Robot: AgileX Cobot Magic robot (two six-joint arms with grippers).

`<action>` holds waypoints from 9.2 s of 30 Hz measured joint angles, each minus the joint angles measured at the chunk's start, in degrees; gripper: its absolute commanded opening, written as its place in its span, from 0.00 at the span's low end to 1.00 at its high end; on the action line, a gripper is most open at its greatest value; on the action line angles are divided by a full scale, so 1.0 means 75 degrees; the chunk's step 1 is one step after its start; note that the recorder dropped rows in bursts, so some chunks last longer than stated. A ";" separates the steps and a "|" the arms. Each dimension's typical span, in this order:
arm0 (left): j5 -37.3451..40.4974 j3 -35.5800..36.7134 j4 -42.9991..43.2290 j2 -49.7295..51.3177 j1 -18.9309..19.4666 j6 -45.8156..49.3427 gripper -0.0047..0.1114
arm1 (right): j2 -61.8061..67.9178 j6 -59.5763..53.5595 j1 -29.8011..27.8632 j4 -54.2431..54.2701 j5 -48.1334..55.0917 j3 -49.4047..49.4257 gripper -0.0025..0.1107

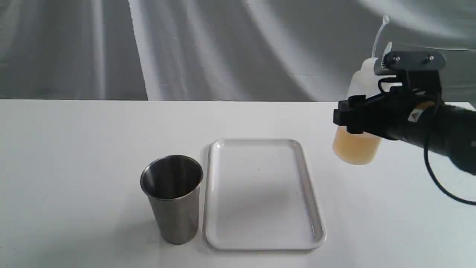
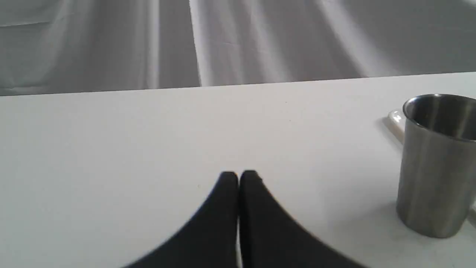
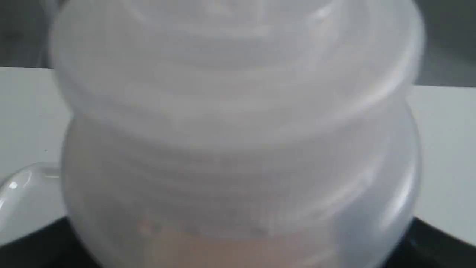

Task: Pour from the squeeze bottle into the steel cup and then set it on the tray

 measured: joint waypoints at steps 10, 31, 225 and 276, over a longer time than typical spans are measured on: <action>0.0000 0.0000 0.0000 0.0000 0.0000 0.0000 0.04 | -0.0477 0.0056 0.1247 -0.2344 0.3490 -0.2360 0.45; 0.0000 0.0000 0.0000 0.0000 0.0000 0.0000 0.04 | 0.0220 0.1277 0.4236 -0.6347 0.5767 -0.3123 0.45; 0.0000 0.0000 0.0000 0.0000 0.0000 0.0000 0.04 | 0.2333 0.5117 0.5863 -1.2496 0.9509 -0.3123 0.45; 0.0000 0.0000 0.0000 0.0000 0.0000 0.0002 0.04 | 0.0379 0.9733 0.4119 -0.8668 0.6593 -0.2737 0.45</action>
